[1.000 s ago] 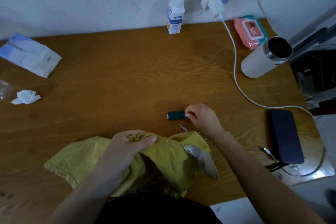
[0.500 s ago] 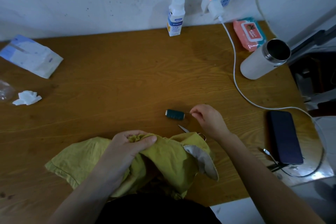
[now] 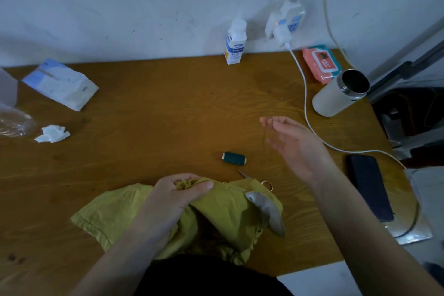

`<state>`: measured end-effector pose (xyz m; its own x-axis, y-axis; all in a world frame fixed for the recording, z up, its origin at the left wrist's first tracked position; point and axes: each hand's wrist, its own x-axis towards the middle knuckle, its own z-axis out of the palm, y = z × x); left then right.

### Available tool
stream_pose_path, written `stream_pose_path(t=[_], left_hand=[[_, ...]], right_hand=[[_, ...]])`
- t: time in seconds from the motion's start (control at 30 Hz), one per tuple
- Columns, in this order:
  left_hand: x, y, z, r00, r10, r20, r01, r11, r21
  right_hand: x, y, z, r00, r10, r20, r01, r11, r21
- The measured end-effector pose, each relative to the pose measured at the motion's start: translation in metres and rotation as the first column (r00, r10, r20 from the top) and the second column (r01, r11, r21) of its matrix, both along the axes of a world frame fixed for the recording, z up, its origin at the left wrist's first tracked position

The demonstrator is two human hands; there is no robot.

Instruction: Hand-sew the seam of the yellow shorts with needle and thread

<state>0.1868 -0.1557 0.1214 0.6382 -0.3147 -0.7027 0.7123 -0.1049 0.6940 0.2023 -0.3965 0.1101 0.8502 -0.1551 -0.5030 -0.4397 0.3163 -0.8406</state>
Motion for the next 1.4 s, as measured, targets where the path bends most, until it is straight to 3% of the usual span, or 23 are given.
stream_pose_path(t=[0.27, 0.33, 0.4, 0.5, 0.57, 0.63, 0.7, 0.8, 0.93, 1.07, 1.27, 1.4], left_hand=[[-0.008, 0.024, 0.02, 0.998, 0.063, 0.03, -0.062, 0.997, -0.048], [-0.011, 0.028, 0.025, 0.997, 0.06, 0.041, -0.057, 0.996, -0.068], [-0.013, 0.031, 0.029, 0.997, 0.05, 0.057, -0.045, 0.995, -0.087], [-0.018, 0.033, 0.035, 0.997, 0.013, 0.081, -0.006, 0.996, -0.088], [-0.02, 0.035, 0.036, 0.996, -0.003, 0.084, 0.01, 0.997, -0.082], [-0.023, 0.036, 0.035, 0.996, -0.019, 0.086, 0.026, 0.997, -0.076], [-0.026, 0.037, 0.035, 0.996, -0.013, 0.088, 0.021, 0.996, -0.088], [-0.028, 0.037, 0.035, 0.994, 0.011, 0.106, 0.001, 0.994, -0.106], [-0.03, 0.034, 0.042, 0.975, 0.02, 0.222, 0.007, 0.992, -0.123], [-0.031, 0.033, 0.05, 0.934, 0.04, 0.355, 0.032, 0.98, -0.195], [-0.029, 0.028, 0.057, 0.895, 0.052, 0.444, 0.081, 0.958, -0.274], [-0.033, 0.024, 0.059, 0.91, 0.007, 0.415, 0.144, 0.932, -0.332]], right_hand=[[-0.01, 0.025, 0.035, 0.993, 0.121, -0.015, -0.12, 0.989, 0.082], [-0.017, 0.036, 0.043, 0.981, 0.187, 0.049, -0.188, 0.982, 0.01], [-0.025, 0.048, 0.051, 0.947, 0.304, 0.109, -0.283, 0.943, -0.172], [-0.033, 0.062, 0.066, 0.846, 0.518, 0.125, -0.392, 0.764, -0.512], [-0.036, 0.068, 0.076, 0.765, 0.643, 0.049, -0.421, 0.556, -0.717], [-0.038, 0.072, 0.084, 0.697, 0.716, -0.047, -0.416, 0.35, -0.839], [-0.041, 0.075, 0.089, 0.677, 0.732, -0.078, -0.406, 0.283, -0.869], [-0.043, 0.078, 0.096, 0.696, 0.718, -0.015, -0.426, 0.396, -0.813], [-0.046, 0.084, 0.099, 0.779, 0.62, 0.092, -0.476, 0.68, -0.557], [-0.046, 0.091, 0.1, 0.87, 0.477, 0.123, -0.42, 0.849, -0.319], [-0.045, 0.102, 0.098, 0.913, 0.392, 0.114, -0.402, 0.911, 0.095], [-0.044, 0.109, 0.097, 0.933, 0.342, 0.11, -0.358, 0.908, 0.215]])
